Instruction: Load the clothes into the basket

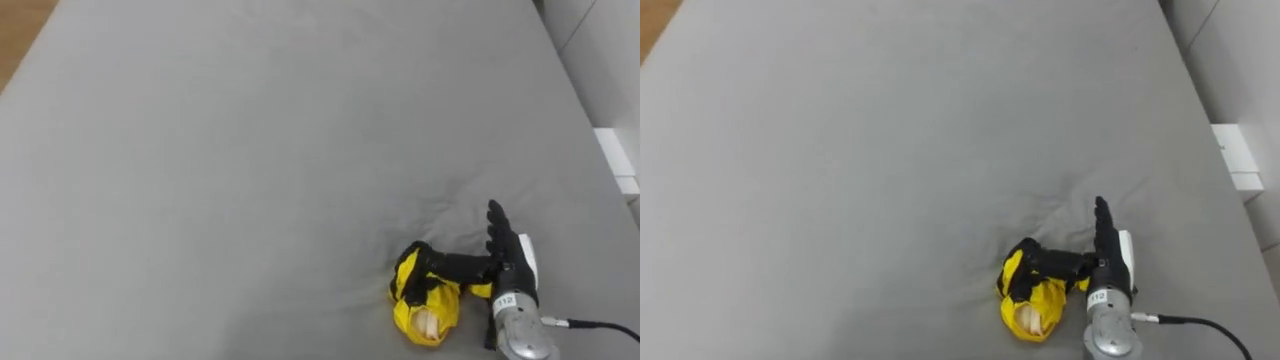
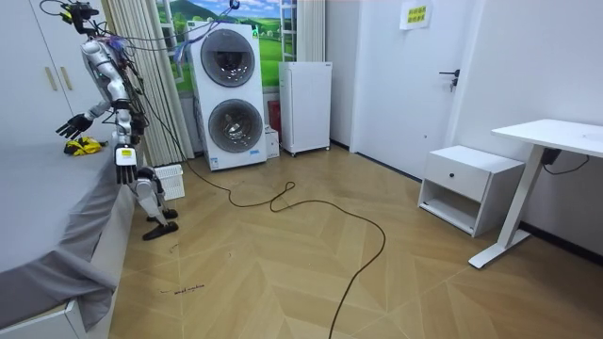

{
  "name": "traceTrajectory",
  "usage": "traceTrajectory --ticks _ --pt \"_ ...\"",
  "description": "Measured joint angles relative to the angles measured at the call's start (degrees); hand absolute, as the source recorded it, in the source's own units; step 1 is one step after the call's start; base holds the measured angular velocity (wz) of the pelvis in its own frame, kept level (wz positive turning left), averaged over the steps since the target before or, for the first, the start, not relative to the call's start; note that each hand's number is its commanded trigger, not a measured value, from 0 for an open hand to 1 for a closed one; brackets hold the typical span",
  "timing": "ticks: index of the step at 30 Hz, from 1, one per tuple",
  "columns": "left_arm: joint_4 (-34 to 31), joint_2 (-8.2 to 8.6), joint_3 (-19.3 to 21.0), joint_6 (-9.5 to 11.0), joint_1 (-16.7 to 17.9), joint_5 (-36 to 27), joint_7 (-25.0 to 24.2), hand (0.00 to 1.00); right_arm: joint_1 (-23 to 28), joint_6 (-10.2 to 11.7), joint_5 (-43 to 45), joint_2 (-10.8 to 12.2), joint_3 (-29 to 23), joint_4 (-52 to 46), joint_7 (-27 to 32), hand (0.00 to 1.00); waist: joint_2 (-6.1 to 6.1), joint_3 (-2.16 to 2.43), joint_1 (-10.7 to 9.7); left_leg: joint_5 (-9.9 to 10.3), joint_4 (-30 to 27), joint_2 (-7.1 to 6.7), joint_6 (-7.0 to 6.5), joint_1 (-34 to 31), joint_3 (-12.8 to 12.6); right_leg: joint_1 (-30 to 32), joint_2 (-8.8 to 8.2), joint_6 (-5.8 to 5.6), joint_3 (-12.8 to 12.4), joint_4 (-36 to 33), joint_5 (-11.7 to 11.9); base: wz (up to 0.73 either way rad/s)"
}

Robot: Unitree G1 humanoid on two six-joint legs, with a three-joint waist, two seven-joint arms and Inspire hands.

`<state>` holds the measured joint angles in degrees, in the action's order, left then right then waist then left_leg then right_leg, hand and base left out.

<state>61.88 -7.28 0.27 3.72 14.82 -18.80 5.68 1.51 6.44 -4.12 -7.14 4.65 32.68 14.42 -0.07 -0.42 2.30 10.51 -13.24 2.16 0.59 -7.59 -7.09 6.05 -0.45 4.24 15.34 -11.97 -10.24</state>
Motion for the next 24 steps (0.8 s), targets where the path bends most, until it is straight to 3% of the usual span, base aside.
traceTrajectory --ticks 3,8,12,16,18,24 --pt "-0.1 -0.15 -1.1 -0.2 -0.7 -0.9 0.3 0.0 0.0 -0.4 0.0 0.0 1.7 1.6 0.0 0.0 -0.23 -0.06 -0.2 0.0 0.1 -0.23 0.01 -0.8 1.1 0.0 -0.03 -0.11 0.8 0.6 0.1 0.2" --pt "-1.5 -0.2 -1.5 -2.1 -0.8 -0.8 0.4 0.0 0.0 -2.7 -0.1 0.1 3.4 3.4 -1.9 0.0 -0.46 0.0 -0.3 -0.7 0.8 -0.9 -0.23 -1.5 1.9 0.0 -0.56 -0.46 2.5 1.5 0.0 0.17" --pt "-2.2 -0.58 -2.2 -3.0 -0.8 -0.7 0.4 0.0 0.2 -2.9 0.2 0.1 4.3 3.7 -3.0 0.0 -0.43 0.03 -0.2 -0.7 0.8 -1.08 -0.3 -1.9 2.2 0.0 -0.61 -0.72 2.8 2.1 0.1 0.06" --pt "-2.4 -0.75 -2.2 -3.8 -0.8 -0.8 0.4 0.0 0.9 -3.6 0.4 0.1 5.3 3.5 -3.6 0.0 -0.45 0.43 -0.3 -0.7 0.8 -1.11 -0.29 -2.0 2.2 0.0 -0.61 -0.72 2.8 2.2 0.1 0.0" --pt "-2.6 -0.96 -2.7 -4.3 -0.8 -0.8 0.5 0.0 1.6 -4.0 0.6 0.0 5.4 3.5 -4.1 1.0 -0.49 0.67 -0.5 -0.7 0.9 -1.11 -0.29 -1.9 2.2 -0.1 -0.59 -0.72 2.8 2.2 0.1 0.0" --pt "-4.3 -1.2 -3.2 -5.2 -0.5 -0.8 1.6 0.0 2.8 -3.8 1.9 -0.8 5.3 4.7 -4.6 1.0 -0.05 1.05 -0.6 -0.7 1.2 -1.04 -0.29 -1.7 2.2 -0.2 -0.55 -0.72 3.1 2.2 0.1 0.02"
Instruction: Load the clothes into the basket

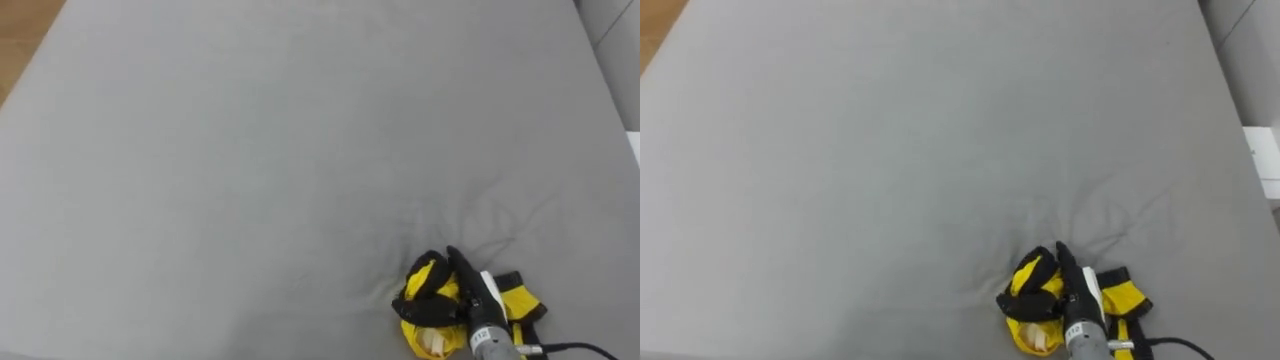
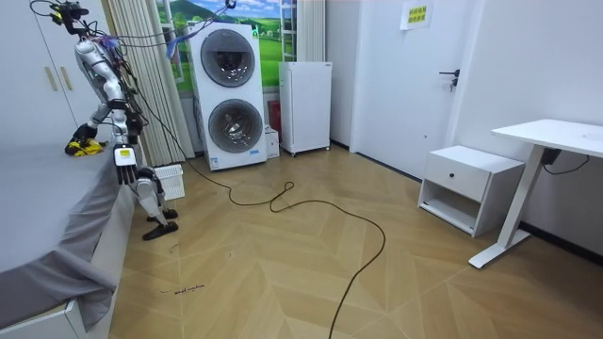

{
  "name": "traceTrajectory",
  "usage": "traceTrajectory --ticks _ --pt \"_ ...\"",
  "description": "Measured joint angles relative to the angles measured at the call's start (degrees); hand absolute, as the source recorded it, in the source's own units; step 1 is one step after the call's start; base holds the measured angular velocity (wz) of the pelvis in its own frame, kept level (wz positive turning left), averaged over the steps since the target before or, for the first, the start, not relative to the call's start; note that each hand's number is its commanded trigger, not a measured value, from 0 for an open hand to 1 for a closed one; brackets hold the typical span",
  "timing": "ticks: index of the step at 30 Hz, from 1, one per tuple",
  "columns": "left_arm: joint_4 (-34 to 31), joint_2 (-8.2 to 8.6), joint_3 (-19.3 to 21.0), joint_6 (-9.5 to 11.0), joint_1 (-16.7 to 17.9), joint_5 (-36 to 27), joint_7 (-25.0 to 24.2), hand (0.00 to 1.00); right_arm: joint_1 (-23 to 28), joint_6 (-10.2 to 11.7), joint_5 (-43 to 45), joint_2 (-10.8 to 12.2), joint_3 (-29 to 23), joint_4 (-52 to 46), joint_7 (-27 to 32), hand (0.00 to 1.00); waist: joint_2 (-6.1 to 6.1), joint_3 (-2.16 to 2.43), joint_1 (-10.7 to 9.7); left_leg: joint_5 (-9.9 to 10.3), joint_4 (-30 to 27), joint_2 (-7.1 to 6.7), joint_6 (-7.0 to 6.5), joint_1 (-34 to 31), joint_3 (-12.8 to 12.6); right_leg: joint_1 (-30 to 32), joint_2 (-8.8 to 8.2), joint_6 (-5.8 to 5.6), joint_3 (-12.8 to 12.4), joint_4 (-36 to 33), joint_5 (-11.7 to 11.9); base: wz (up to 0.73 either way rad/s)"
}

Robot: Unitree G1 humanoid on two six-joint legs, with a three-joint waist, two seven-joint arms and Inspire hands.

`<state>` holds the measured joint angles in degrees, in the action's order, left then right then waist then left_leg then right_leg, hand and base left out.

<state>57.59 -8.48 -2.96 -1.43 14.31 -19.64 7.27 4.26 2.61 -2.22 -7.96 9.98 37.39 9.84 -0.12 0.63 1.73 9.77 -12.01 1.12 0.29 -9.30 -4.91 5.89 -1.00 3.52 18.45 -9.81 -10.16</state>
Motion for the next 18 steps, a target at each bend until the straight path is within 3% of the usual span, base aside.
traceTrajectory --ticks 4,10,18 --pt "-0.3 -0.15 0.0 -0.8 0.0 0.2 0.0 0.0 0.0 0.1 0.1 -1.4 0.0 2.8 -0.1 1.0 0.23 -0.23 0.1 0.0 0.4 -0.02 0.0 1.0 0.0 -1.1 0.02 -0.01 0.1 0.2 0.0 0.0" --pt "-0.8 -0.36 -0.1 -1.1 0.0 0.2 0.0 0.0 1.0 -1.0 -0.1 -0.9 -0.1 4.3 -0.6 1.0 0.42 -0.46 0.2 0.0 0.4 -0.11 0.04 1.2 0.0 -1.7 0.11 -0.12 0.0 1.2 0.0 0.0" --pt "-2.5 -0.5 0.2 -1.2 0.0 0.6 -0.2 0.0 1.4 -4.0 -0.3 -1.4 -1.0 -2.6 0.0 1.0 0.2 -0.67 0.0 0.0 1.3 -0.06 0.04 4.0 -0.8 -3.4 0.18 -0.2 -1.4 1.1 -0.1 -0.08"
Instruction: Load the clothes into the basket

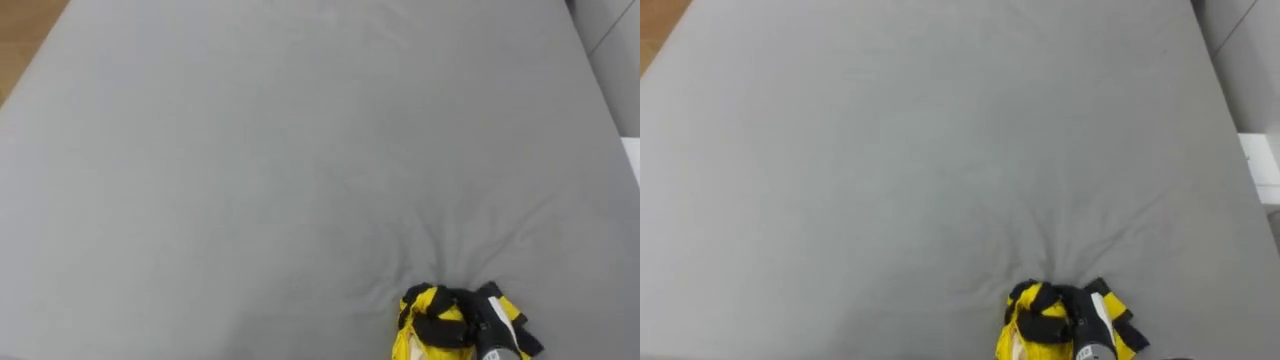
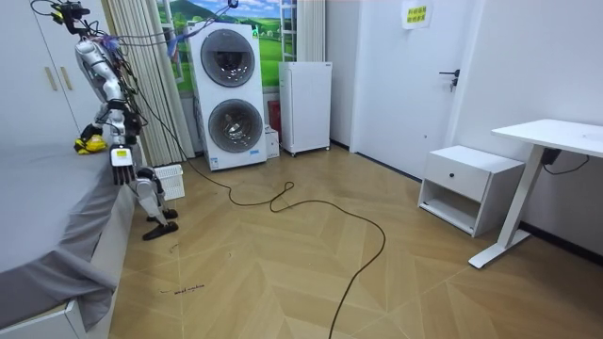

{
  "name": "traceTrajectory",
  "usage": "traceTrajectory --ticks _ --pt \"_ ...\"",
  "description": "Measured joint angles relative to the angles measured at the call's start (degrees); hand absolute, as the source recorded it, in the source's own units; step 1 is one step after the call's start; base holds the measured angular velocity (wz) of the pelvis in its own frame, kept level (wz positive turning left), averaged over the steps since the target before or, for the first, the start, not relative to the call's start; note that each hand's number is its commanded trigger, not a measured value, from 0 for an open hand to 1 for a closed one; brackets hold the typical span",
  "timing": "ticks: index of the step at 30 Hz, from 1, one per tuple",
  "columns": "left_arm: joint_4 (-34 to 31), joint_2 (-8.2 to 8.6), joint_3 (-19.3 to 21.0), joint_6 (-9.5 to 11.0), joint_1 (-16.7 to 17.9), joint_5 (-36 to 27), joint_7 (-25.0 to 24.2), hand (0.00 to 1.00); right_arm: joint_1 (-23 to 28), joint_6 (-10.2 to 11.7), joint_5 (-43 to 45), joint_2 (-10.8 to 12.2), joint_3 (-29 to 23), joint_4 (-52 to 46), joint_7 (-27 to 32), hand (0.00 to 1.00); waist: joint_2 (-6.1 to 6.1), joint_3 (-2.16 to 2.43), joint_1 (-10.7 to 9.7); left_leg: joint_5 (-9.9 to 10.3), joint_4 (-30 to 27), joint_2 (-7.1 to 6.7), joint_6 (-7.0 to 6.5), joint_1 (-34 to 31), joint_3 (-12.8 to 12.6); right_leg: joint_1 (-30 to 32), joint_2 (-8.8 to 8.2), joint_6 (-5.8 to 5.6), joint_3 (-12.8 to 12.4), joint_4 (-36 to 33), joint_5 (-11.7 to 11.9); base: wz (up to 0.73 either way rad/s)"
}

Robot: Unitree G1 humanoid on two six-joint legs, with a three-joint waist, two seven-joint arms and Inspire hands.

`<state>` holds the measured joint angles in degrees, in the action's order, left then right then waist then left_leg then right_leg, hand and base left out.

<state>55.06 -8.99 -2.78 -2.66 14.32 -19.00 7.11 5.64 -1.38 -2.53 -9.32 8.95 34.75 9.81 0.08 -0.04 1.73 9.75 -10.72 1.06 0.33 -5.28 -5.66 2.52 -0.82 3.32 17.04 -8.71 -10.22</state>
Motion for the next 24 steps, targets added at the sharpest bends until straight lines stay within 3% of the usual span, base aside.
traceTrajectory --ticks 3,8,12,14,24 --pt "-0.1 -0.01 0.3 0.1 -0.3 0.0 -0.2 0.0 0.0 0.0 -0.7 -0.2 -1.4 -3.3 0.1 1.0 0.26 -0.16 -0.3 0.0 0.7 -0.01 0.0 1.9 -0.5 -1.2 0.06 -0.16 -1.0 0.0 -0.1 -0.2" --pt "1.2 -0.18 1.9 0.1 -1.3 -0.2 -0.4 0.0 0.0 0.0 -2.1 -2.0 -5.0 -11.4 1.2 1.0 2.09 -0.78 -1.6 0.0 1.4 -0.42 0.0 5.0 -1.4 -2.9 -0.03 -0.62 -3.9 0.1 -0.5 -0.21" --pt "3.1 -0.22 3.8 -0.3 -2.2 -0.1 -0.1 0.0 0.1 0.0 -5.1 -2.1 -9.0 -13.8 2.1 1.0 3.5 -0.24 -2.2 0.0 1.4 -0.44 -0.01 7.0 -3.8 -4.0 -0.09 -0.76 -6.2 0.0 -0.4 -0.25" --pt "3.4 -0.23 5.0 -1.5 -1.4 0.7 -0.3 0.0 0.3 0.0 -6.5 -2.2 -12.8 -16.7 2.1 1.0 3.48 -0.27 -3.9 0.0 1.7 -0.46 -0.02 8.0 -4.5 -4.6 -0.02 -0.82 -7.8 0.0 -0.4 -0.2" --pt "4.1 -0.26 8.6 -5.7 0.1 4.3 -1.3 0.0 0.4 -2.6 -6.4 -2.4 -22.9 -19.9 5.4 1.0 2.37 -0.25 -7.1 0.1 2.2 0.18 0.08 10.2 -8.4 -4.3 0.84 -0.76 -12.5 -1.0 -0.3 -0.22"
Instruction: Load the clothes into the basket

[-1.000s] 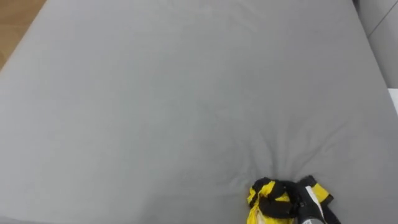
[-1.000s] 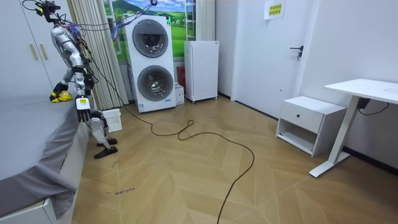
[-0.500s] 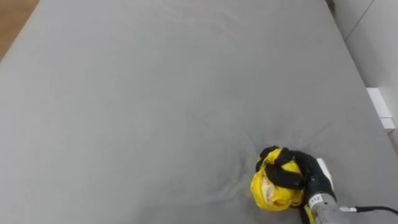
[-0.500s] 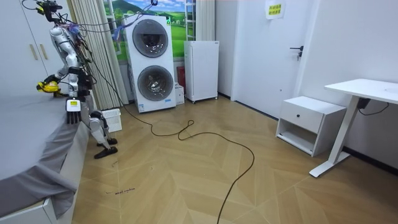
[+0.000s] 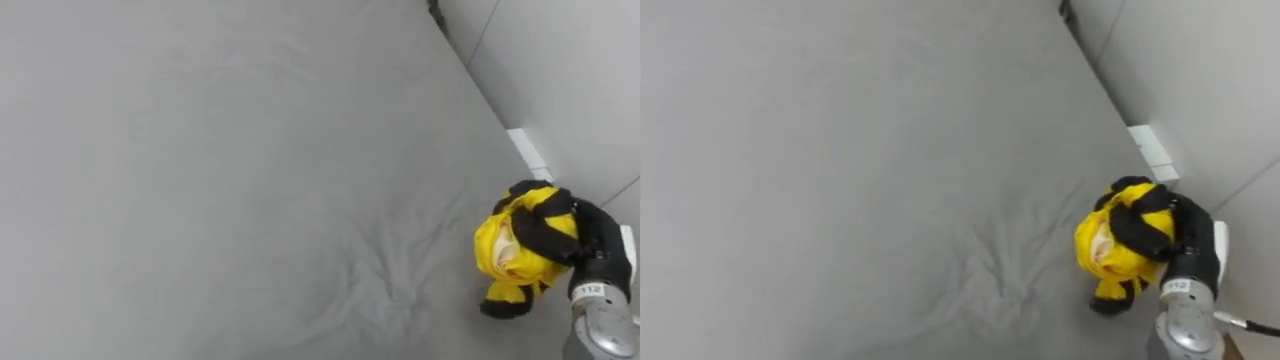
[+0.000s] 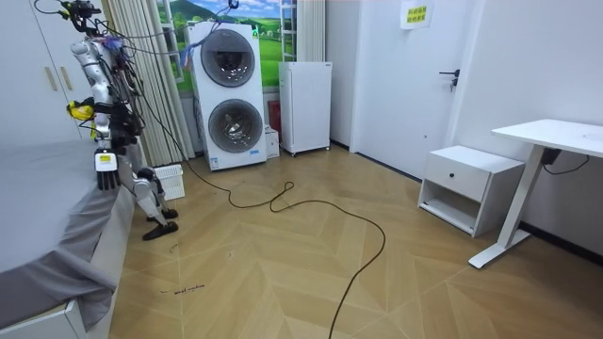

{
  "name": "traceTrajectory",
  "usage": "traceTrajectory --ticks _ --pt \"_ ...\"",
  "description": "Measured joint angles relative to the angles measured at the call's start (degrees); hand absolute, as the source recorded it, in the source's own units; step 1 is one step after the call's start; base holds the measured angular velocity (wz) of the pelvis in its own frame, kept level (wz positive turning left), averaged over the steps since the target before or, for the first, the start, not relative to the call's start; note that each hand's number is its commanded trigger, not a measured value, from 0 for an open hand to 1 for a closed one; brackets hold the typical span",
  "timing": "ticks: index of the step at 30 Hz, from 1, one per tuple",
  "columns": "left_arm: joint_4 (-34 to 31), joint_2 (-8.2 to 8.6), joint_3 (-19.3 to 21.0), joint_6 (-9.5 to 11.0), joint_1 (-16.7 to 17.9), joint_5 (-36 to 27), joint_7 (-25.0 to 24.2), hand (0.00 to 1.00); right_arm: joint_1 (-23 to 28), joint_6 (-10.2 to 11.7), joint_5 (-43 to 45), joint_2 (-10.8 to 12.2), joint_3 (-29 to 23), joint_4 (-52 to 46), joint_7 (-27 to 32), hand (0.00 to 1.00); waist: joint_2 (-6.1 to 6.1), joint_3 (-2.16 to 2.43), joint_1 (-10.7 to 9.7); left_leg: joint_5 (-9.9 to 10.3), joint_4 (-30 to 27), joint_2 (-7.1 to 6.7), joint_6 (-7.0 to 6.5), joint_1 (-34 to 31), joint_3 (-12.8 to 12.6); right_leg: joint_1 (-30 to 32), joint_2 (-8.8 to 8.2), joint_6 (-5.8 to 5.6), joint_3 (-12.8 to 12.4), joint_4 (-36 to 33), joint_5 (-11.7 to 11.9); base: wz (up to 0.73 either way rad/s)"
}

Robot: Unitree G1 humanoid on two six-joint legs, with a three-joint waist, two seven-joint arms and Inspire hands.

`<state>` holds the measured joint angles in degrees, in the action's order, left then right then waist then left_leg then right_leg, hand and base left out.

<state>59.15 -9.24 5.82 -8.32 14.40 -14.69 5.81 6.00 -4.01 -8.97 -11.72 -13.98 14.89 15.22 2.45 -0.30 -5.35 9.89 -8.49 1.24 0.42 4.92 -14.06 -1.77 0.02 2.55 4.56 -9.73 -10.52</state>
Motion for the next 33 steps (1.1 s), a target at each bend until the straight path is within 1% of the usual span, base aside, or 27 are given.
traceTrajectory --ticks 1,3,4,6,8,9,10,11,13,14,15,16,17,18,20,21,22,23,25,26,27,28,29,30,31,33 --pt "0.0 0.0 1.0 -0.2 0.4 1.1 -0.1 0.0 0.3 -0.2 0.0 0.0 -1.4 0.0 0.6 1.0 0.04 0.01 -0.4 0.0 0.1 0.11 0.06 0.4 -0.3 0.0 0.15 0.02 -0.4 0.0 0.0 -0.27" --pt "0.0 -0.01 1.2 -0.7 1.2 2.0 -0.1 0.0 0.4 -0.7 0.0 0.0 -4.7 0.0 1.8 1.0 0.01 0.09 -0.9 0.0 0.1 0.26 0.06 0.9 -1.3 0.1 0.39 0.2 -1.5 -0.1 0.1 -0.31" --pt "0.0 -0.02 1.3 -0.9 1.3 2.0 -0.1 0.0 0.4 -0.7 -0.1 -0.1 -5.4 0.0 2.3 1.0 0.03 0.1 -1.1 0.0 0.1 0.3 0.06 1.0 -1.5 0.1 0.42 0.24 -1.7 -0.2 0.2 -0.21" --pt "0.0 0.0 1.8 -1.2 1.7 2.1 0.0 0.0 0.7 -0.9 -0.8 -0.6 -7.0 0.1 2.9 1.0 0.09 0.07 -2.2 0.0 0.1 0.35 0.06 1.2 -1.6 0.2 0.66 0.27 -2.4 -0.2 0.2 -0.11" --pt "0.1 -0.01 2.2 -2.6 1.9 3.6 0.4 0.0 2.1 -0.9 -1.0 -0.6 -8.9 0.3 3.5 1.0 0.11 0.06 -3.1 0.0 0.1 0.48 0.06 1.4 -1.9 0.2 0.88 0.35 -3.2 -0.2 0.4 -0.22" --pt "0.1 -0.03 2.6 -3.3 1.9 4.5 0.4 0.0 3.3 -1.1 -2.1 -0.6 -9.8 0.3 3.7 1.0 0.13 0.04 -3.4 0.1 0.1 0.66 0.07 1.4 -3.0 0.6 1.08 0.42 -3.9 -0.3 0.5 -0.27" --pt "0.2 -0.03 2.9 -3.6 1.9 4.8 0.4 0.0 3.8 -1.2 -2.6 -0.6 -9.9 0.3 3.8 1.0 0.13 0.02 -3.5 0.1 0.1 0.76 0.07 1.4 -3.6 0.8 1.21 0.49 -4.4 -0.3 0.6 -0.35" --pt "0.3 -0.11 3.4 -4.4 1.9 5.8 0.3 0.0 4.8 -1.6 -3.1 -0.6 -10.0 0.4 4.0 1.0 0.18 -0.01 -3.9 0.1 0.1 1.01 0.11 1.4 -4.2 1.0 1.47 0.62 -5.2 -0.3 0.8 -0.33" --pt "0.4 -0.14 4.2 -5.5 1.9 7.9 0.2 0.0 5.5 -1.8 -3.3 -0.6 -10.3 1.5 4.1 1.0 0.03 -0.02 -4.1 0.3 0.1 1.47 0.5 1.4 -5.5 1.6 2.13 0.81 -6.8 -0.3 1.2 -0.41" --pt "0.7 -0.17 4.6 -5.9 2.0 9.0 0.2 0.0 5.5 -1.8 -3.2 -0.6 -10.8 3.1 4.2 1.0 -0.02 -0.07 -4.6 0.3 0.0 1.66 0.52 1.3 -6.3 2.0 2.31 0.92 -7.2 -0.2 1.5 -0.32" --pt "0.7 -0.17 4.6 -6.3 2.0 9.2 0.2 0.0 5.6 -1.8 -3.2 -0.6 -11.1 4.0 4.2 1.0 -0.11 -0.11 -5.1 0.3 0.0 1.72 0.55 1.1 -6.5 2.1 2.39 0.91 -7.3 -0.2 1.5 -0.18" --pt "0.7 -0.17 4.5 -6.6 2.0 9.2 0.1 0.0 5.7 -1.8 -3.2 -0.6 -11.5 5.5 4.7 1.0 -0.52 -0.2 -5.6 0.6 0.0 1.98 0.94 0.8 -7.0 2.7 2.69 0.93 -7.8 -0.3 1.6 -0.24" --pt "0.7 -0.17 4.4 -6.6 2.2 9.2 -0.2 0.0 5.9 -1.8 -3.2 -0.6 -11.7 6.4 5.0 1.0 -0.98 -0.42 -5.5 0.8 0.0 2.23 1.12 0.5 -7.9 3.3 3.07 1.0 -8.7 -0.4 2.0 -0.32" --pt "0.7 -0.19 4.3 -6.6 2.3 9.1 -0.3 0.0 6.0 -1.8 -3.2 -0.5 -11.7 6.7 5.0 1.0 -1.17 -0.43 -5.6 0.8 -0.1 2.3 1.12 0.3 -8.1 3.7 3.17 1.01 -9.1 -0.4 2.1 -0.38" --pt "1.0 -0.2 3.8 -6.7 2.2 8.5 -0.5 0.0 6.3 -1.8 -3.3 -0.4 -11.7 6.9 4.8 1.0 -2.07 -0.2 -6.5 0.8 -0.4 2.45 1.12 -1.5 -9.7 6.4 3.44 1.0 -10.2 -1.5 2.4 -0.3" --pt "1.0 -0.22 3.6 -6.7 2.1 8.5 -0.5 0.0 6.2 -1.8 -3.3 -0.4 -11.7 6.9 4.8 1.0 -2.23 -0.25 -6.6 0.8 -0.4 2.45 1.12 -1.9 -9.8 7.2 3.59 0.98 -10.7 -2.0 2.5 -0.28" --pt "1.0 -0.24 3.5 -7.3 1.6 8.6 -0.5 0.0 5.9 -1.8 -3.4 -0.4 -11.7 7.1 4.8 1.0 -2.47 -0.25 -7.1 0.8 -0.9 2.48 1.11 -3.1 -9.8 8.7 3.64 0.94 -11.1 -2.6 2.6 -0.22" --pt "1.4 -0.3 3.5 -7.7 0.8 8.6 -0.5 0.0 5.8 -1.7 -3.5 -0.6 -11.7 7.6 4.8 1.0 -2.71 -0.39 -7.3 0.8 -1.2 2.5 1.1 -4.1 -9.9 10.0 3.69 0.92 -11.3 -3.2 2.8 -0.19" --pt "1.7 -0.42 2.9 -7.7 0.3 8.5 -0.4 0.0 5.0 -1.4 -4.0 -0.7 -11.7 10.1 4.8 1.0 -3.04 -0.43 -7.9 0.8 -1.3 2.59 1.07 -5.7 -10.2 11.9 3.91 0.81 -11.9 -3.8 3.0 -0.11" --pt "1.9 -0.45 2.6 -7.7 -0.2 8.4 -0.4 0.0 4.1 -1.4 -3.9 -0.7 -11.7 11.8 4.9 1.0 -3.49 -0.59 -8.3 1.0 -1.7 2.64 0.77 -7.2 -10.3 13.6 4.02 0.72 -12.1 -4.5 3.1 -0.17" --pt "2.7 -0.45 1.5 -7.7 -1.4 7.7 -0.3 0.0 2.7 -1.4 -3.8 -0.7 -11.7 13.3 5.3 1.0 -4.33 -0.76 -8.6 1.4 -2.2 2.88 0.19 -8.8 -10.9 15.5 4.2 0.57 -12.4 -5.3 3.4 -0.17" --pt "3.2 -0.45 0.9 -7.7 -2.1 7.5 -0.2 0.0 2.0 -1.4 -3.8 -0.9 -11.7 14.4 5.5 1.0 -4.74 -0.83 -8.7 1.4 -2.3 2.9 0.07 -9.6 -11.1 16.2 4.22 0.48 -12.6 -5.3 3.7 -0.19" --pt "4.4 -0.44 -0.5 -7.7 -3.6 7.4 -0.2 0.0 0.3 -1.3 -3.8 -1.3 -11.6 16.9 5.5 1.0 -5.53 -0.97 -8.7 1.5 -2.3 2.78 -0.11 -11.0 -11.5 18.0 4.19 0.32 -12.9 -5.9 4.0 -0.14" --pt "4.9 -0.43 -1.1 -7.7 -4.2 7.4 -0.2 0.0 -0.5 -1.3 -3.8 -1.5 -11.3 18.4 5.5 1.0 -5.77 -1.01 -8.7 1.4 -2.4 2.63 -0.24 -11.7 -11.6 18.9 4.14 0.26 -13.2 -6.5 4.1 -0.16" --pt "5.2 -0.41 -2.2 -7.7 -4.8 7.3 -0.2 0.0 -1.6 -1.2 -3.9 -1.7 -11.1 20.6 5.5 1.0 -6.21 -0.89 -8.6 1.2 -2.5 2.3 -0.55 -12.9 -11.8 20.8 4.02 0.2 -13.5 -7.8 4.1 -0.12" --pt "5.2 -0.39 -4.7 -7.4 -5.5 3.7 -0.1 0.0 -3.1 -0.9 -3.9 -1.7 -10.8 23.4 5.6 1.0 -7.69 -0.85 -8.6 1.1 -3.5 2.16 -0.68 -15.4 -11.9 23.3 3.89 -0.04 -13.9 -8.7 4.2 -0.06"
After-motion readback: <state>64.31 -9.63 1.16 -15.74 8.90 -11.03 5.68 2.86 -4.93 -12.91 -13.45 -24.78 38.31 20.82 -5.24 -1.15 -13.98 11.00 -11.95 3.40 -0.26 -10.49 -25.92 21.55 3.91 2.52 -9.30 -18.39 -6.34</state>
